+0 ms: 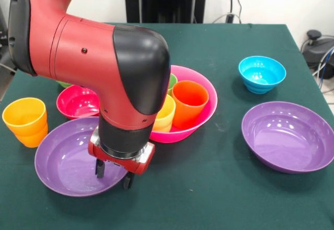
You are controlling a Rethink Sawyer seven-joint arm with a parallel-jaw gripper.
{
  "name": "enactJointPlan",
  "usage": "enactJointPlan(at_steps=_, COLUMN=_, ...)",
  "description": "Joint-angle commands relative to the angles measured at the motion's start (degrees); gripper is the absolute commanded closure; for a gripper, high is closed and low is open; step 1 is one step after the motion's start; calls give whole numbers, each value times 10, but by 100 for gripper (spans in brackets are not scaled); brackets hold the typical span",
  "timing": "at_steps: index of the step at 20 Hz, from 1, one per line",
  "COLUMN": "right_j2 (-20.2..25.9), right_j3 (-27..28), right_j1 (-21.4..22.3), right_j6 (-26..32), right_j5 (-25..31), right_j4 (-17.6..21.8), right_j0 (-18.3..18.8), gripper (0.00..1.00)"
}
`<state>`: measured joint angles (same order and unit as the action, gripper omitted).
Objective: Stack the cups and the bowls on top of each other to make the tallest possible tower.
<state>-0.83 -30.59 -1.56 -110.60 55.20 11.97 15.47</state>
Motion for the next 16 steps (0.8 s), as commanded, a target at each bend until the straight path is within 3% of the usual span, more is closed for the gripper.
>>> enactJointPlan(at_steps=1, right_j2=62, right_j3=-16, right_j1=-28, right_j6=210, right_j5=47, right_j4=26, right_j0=6, gripper=0)
enactJointPlan(at_steps=2, right_j2=66, right_j3=-11, right_j1=-29, right_j6=222, right_j5=45, right_j4=25, right_j0=8, gripper=100)
enactJointPlan(at_steps=6, right_j2=74, right_j3=7, right_j1=-38, right_j6=228, right_j5=67, right_j4=17, right_j0=10, gripper=100)
enactJointPlan(at_steps=12, right_j2=58, right_j3=2, right_j1=-21, right_j6=184, right_j5=63, right_j4=12, right_j0=-1, gripper=100)
enactJointPlan(at_steps=16, right_j2=37, right_j3=20, right_j1=2, right_j6=169, right_j5=118, right_j4=15, right_j0=-17, gripper=100)
